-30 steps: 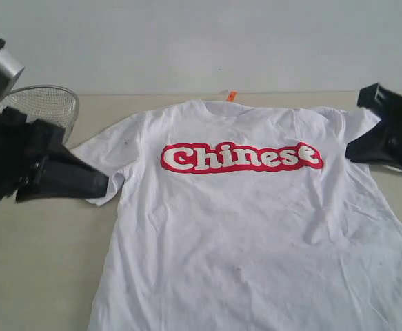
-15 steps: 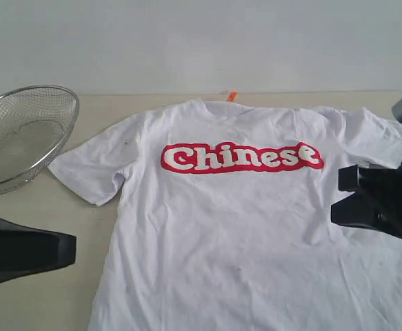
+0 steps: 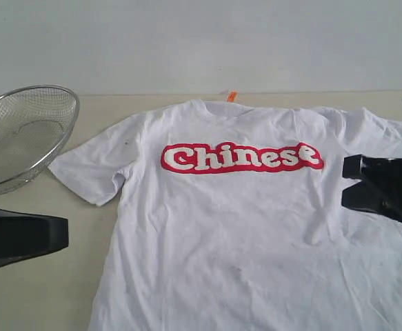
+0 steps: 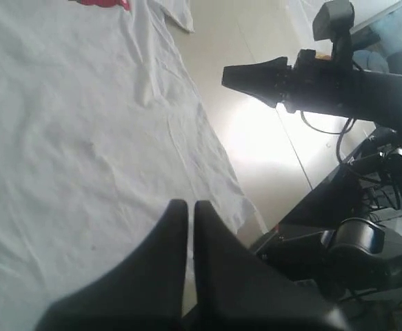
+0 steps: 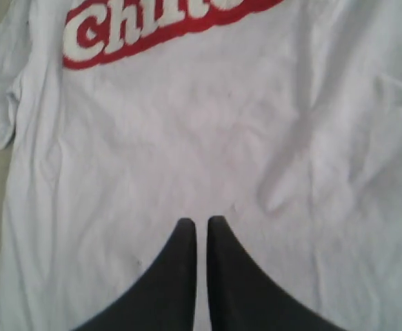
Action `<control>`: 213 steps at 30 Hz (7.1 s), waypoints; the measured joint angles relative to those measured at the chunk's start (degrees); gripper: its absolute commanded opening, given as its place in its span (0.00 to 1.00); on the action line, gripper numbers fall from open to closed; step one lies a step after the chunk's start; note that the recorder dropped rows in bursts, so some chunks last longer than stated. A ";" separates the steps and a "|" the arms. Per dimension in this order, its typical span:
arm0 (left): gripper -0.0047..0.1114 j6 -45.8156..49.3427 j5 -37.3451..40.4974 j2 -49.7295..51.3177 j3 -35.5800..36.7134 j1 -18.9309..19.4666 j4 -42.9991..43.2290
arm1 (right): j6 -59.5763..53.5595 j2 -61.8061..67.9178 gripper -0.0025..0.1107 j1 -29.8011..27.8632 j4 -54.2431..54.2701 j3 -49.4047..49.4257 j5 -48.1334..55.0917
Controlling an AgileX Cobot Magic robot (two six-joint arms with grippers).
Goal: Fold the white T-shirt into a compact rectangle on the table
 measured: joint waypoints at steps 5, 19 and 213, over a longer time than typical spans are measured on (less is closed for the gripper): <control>0.08 0.60 -0.39 0.00 0.00 0.00 0.25 | 0.93 2.20 0.38 0.00 0.10 -1.37 -7.81; 0.08 7.32 -1.02 0.00 0.00 0.00 1.30 | 10.63 26.00 0.49 -15.23 0.76 -24.47 0.04; 0.08 24.00 -6.13 10.24 0.00 0.00 -6.63 | -20.72 50.94 0.52 -7.25 -7.68 -47.90 -1.74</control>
